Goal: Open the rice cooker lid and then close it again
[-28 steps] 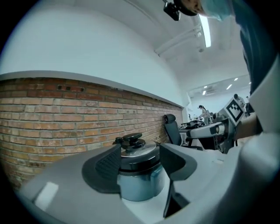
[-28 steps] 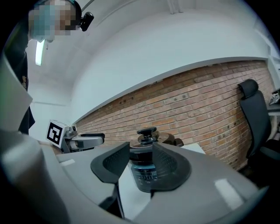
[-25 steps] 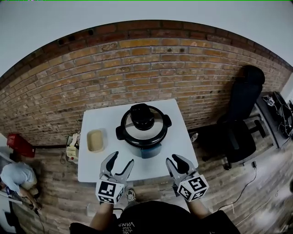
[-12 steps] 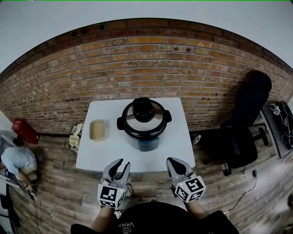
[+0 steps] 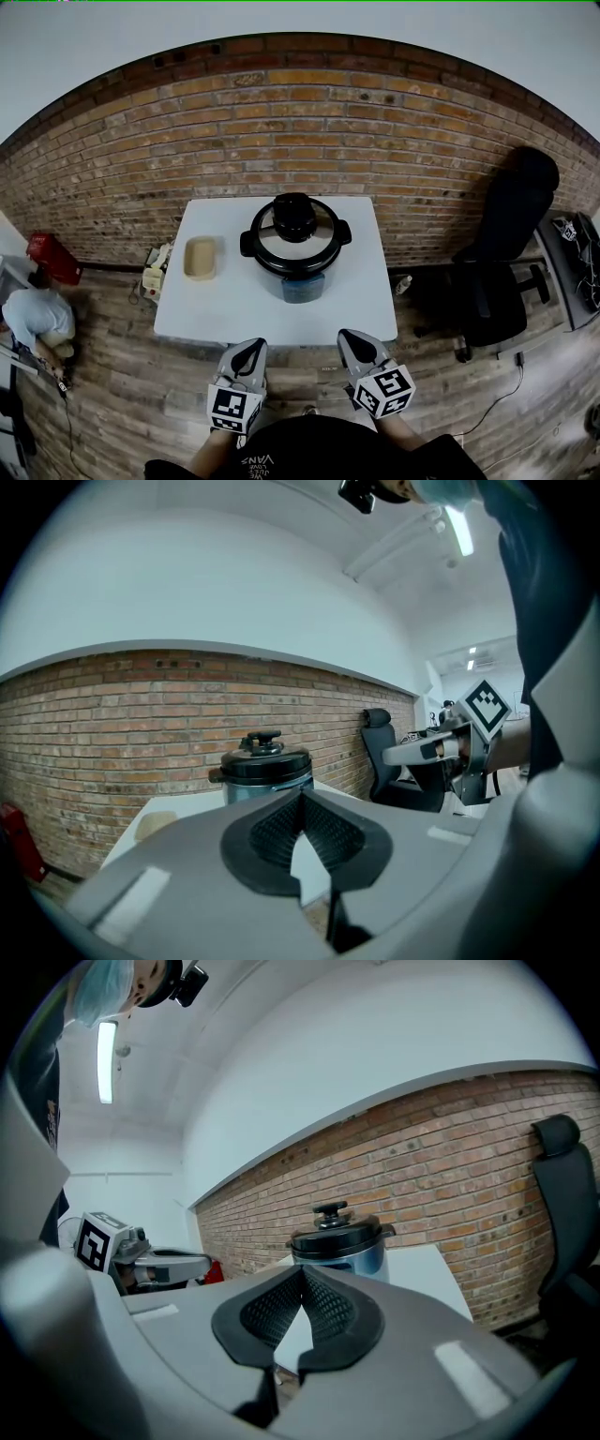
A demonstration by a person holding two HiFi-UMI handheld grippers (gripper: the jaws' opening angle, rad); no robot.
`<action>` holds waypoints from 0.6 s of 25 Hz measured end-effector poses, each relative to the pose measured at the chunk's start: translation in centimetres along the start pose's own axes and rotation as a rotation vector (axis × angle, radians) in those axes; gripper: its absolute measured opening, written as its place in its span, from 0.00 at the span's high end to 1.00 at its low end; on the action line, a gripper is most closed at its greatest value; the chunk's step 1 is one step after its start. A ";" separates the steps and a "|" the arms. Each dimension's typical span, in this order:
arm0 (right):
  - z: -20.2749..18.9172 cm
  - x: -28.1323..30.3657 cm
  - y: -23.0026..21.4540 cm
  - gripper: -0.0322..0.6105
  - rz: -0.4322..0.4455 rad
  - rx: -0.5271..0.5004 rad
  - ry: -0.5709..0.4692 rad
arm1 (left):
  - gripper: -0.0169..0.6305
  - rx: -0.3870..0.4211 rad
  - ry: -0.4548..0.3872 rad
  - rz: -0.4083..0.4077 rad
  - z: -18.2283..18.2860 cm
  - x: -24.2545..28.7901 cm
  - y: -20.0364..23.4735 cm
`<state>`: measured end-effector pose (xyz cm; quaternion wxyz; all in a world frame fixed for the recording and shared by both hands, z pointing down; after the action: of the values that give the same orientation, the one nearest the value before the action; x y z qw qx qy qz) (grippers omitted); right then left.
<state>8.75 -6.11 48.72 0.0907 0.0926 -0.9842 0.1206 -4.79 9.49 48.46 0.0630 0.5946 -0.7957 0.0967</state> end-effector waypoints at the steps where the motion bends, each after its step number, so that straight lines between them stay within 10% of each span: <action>1: -0.3 -0.1 0.0 0.94 0.000 0.000 0.009 | 0.97 -0.006 0.010 -0.001 -0.4 -0.1 -0.3; 15: -2.3 -0.5 0.4 0.94 -0.015 -0.032 0.071 | 0.97 -0.026 0.067 -0.029 -2.3 -0.5 -1.5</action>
<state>9.50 -5.11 50.70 0.1280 0.0942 -0.9814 0.1074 -3.21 10.10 50.73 0.0987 0.6014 -0.7858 0.1051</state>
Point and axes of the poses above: the fingertips, and each gripper's own axes: x forward along the fingers, y to its left, z out of its top, the point moved 4 cm from there along -x, backward along the fingers, and after that the axes turned 1 degree about y, right-handed, at the moved point
